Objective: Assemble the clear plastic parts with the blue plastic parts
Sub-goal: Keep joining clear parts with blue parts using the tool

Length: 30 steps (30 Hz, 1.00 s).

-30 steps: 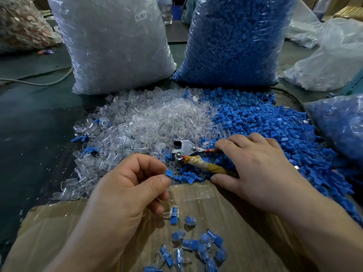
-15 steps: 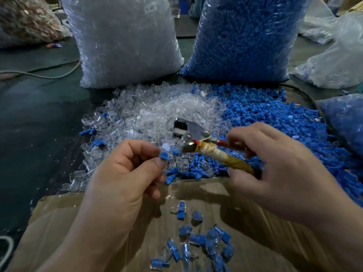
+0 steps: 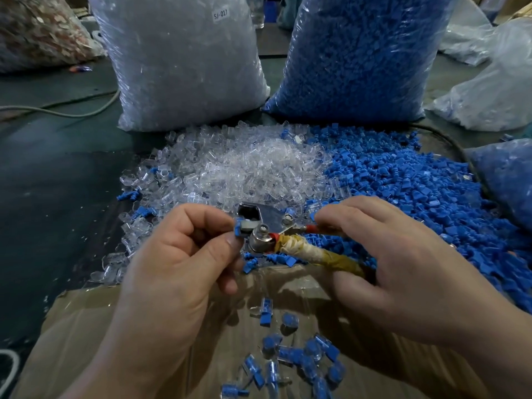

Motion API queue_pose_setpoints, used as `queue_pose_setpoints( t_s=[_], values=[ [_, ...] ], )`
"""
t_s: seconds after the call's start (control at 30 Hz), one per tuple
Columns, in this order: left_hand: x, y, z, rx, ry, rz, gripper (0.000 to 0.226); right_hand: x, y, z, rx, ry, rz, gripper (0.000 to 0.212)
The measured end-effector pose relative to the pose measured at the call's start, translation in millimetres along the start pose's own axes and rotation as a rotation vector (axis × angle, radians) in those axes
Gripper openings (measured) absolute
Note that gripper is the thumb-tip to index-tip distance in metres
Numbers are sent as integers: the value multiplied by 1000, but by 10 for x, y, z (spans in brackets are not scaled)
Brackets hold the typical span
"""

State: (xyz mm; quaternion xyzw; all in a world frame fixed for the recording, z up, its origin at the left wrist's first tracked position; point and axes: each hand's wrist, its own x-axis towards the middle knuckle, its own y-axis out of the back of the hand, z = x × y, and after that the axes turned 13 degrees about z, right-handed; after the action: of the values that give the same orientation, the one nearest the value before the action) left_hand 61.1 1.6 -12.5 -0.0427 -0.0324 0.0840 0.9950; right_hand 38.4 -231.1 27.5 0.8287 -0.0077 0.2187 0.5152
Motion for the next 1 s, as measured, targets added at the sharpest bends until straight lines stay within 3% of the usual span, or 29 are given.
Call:
queue_pose_setpoints(
  t_s=[0.2,0.43,0.6,0.73,0.9,1.0],
  values=[
    [-13,-15,23,10,-6,1,14,6,-4,-19,-71,12,-29,57],
    [-33,-33,84,-21,-16,16,9,21,12,-81,-38,-24,-26,47],
    [42,32,56,138,55,62,28,43,-13,56,-199,-96,29,52],
    [-70,-73,79,327,116,-79,22,128,-93,147,-351,-151,2,62],
    [-122,-140,116,393,102,-45,28,177,-119,143,-403,-166,-77,70],
    [-139,-136,96,419,77,-43,27,146,-109,59,-388,-131,2,67]
  ],
)
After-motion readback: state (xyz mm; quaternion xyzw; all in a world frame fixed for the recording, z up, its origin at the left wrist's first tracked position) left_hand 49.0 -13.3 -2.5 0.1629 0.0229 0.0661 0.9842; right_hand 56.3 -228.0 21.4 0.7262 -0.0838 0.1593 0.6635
